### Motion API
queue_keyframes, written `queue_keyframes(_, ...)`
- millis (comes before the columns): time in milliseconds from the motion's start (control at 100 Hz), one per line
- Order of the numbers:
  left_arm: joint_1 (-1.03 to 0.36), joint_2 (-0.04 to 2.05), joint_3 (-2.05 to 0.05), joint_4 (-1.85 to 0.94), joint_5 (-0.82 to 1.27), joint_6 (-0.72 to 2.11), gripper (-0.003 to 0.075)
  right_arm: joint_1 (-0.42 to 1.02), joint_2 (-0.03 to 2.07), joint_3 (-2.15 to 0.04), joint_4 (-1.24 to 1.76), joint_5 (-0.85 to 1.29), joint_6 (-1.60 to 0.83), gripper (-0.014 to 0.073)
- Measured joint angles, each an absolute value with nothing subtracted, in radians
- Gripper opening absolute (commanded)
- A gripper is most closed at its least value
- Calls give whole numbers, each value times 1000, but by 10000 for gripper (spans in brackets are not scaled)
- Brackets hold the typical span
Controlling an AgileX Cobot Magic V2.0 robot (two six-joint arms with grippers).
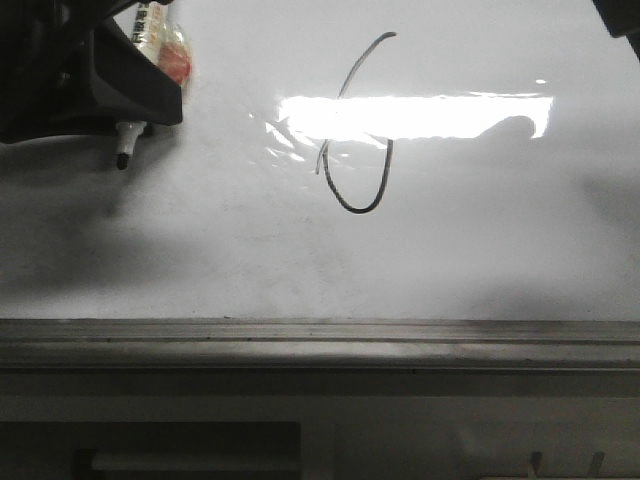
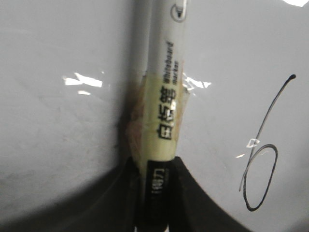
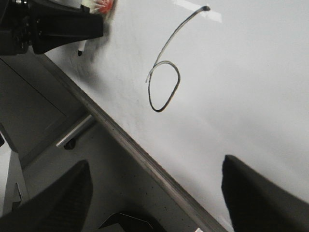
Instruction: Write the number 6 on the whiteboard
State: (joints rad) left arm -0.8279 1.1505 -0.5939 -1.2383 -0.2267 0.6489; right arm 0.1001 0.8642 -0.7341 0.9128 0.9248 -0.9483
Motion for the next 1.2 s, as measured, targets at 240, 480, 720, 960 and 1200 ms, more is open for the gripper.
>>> queue_keyframes(240,-829,1152,-596,-1236,-211,649,470,100,864,-734,913,925,-948,501)
queue_keyframes(480,-832,1119,-601,-1224,-178,728,571,100,864,-734,910,939,-947,501)
queue_keyframes(720,-826,956,-533,-1232,-191,872,568,100,836,-734,902,979,-947,494)
queue_keyframes(960,-826,715,-497,-1232,-194,1030,561,100,756,-734,905,928,-947,334)
queue_keyframes(1200,-826,547,-497,-1228,-182,1150,94,100,651,-734,947,834,-947,-62)
